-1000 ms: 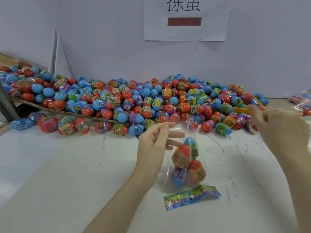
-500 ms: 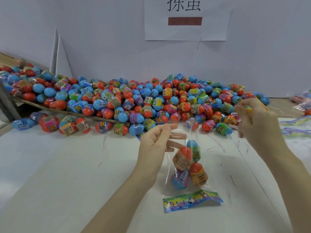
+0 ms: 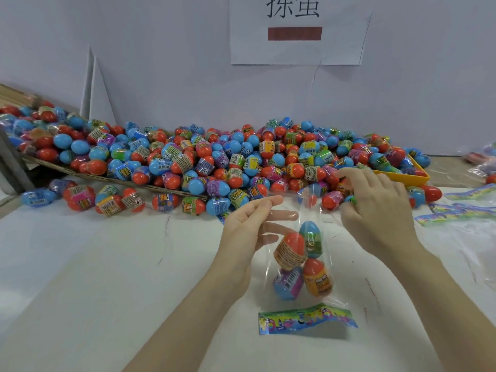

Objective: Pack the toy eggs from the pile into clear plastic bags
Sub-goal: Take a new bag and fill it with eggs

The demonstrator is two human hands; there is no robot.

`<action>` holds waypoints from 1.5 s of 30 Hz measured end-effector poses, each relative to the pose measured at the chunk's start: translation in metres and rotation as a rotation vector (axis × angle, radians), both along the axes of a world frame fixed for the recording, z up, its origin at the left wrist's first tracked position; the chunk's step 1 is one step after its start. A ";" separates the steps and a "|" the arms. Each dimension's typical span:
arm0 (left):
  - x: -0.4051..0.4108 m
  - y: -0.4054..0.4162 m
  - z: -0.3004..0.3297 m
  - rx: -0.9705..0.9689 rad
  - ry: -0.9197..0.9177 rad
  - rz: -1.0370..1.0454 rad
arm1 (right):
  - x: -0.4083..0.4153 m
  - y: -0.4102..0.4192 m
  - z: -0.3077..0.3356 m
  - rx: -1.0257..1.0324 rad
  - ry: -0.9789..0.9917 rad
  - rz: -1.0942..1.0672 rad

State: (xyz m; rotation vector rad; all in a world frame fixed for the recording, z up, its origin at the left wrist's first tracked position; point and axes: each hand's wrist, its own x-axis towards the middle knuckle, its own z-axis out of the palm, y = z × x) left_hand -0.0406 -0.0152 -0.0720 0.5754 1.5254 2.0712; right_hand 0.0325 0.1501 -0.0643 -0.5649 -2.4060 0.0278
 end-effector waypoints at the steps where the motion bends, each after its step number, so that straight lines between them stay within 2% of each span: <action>1: 0.000 0.000 0.000 0.001 -0.004 -0.001 | -0.001 -0.003 -0.001 -0.100 0.011 0.088; 3: -0.001 0.000 -0.001 0.006 -0.010 -0.001 | -0.002 -0.011 0.005 -0.471 0.070 0.308; 6: -0.002 0.000 -0.001 0.023 -0.022 0.006 | -0.010 -0.012 0.014 -1.071 0.005 0.503; 8: -0.003 0.000 -0.001 0.030 -0.039 0.019 | -0.007 -0.015 0.016 -1.299 -0.179 0.541; 9: -0.003 0.000 0.000 0.033 -0.054 0.022 | -0.007 -0.016 0.015 -1.346 -0.203 0.545; 13: -0.003 0.000 0.001 -0.005 -0.043 0.013 | -0.006 -0.008 0.009 -1.245 -0.084 0.608; 18: -0.005 -0.004 0.000 -0.186 0.010 -0.031 | -0.005 -0.001 0.006 -1.353 0.046 0.666; 21: -0.009 -0.007 -0.003 -0.228 0.082 -0.058 | -0.003 0.001 0.006 -1.349 0.056 0.670; 24: -0.011 -0.007 -0.006 -0.177 0.161 0.000 | -0.003 0.003 0.005 -1.367 0.077 0.644; 28: -0.010 -0.004 -0.007 -0.133 0.182 0.074 | 0.000 0.003 0.004 -1.397 -0.068 0.622; 30: -0.010 -0.004 -0.007 -0.126 0.170 0.103 | -0.001 0.002 0.003 -1.371 -0.094 0.591; 35: -0.012 -0.003 -0.007 -0.112 0.084 0.138 | -0.004 0.000 0.005 -1.341 0.041 0.602; 41: -0.009 0.000 -0.007 -0.123 -0.043 0.093 | -0.010 -0.018 -0.004 -1.293 -0.184 0.597; 45: -0.011 -0.001 -0.002 -0.192 -0.095 0.017 | -0.015 -0.024 -0.008 -1.339 -0.128 0.600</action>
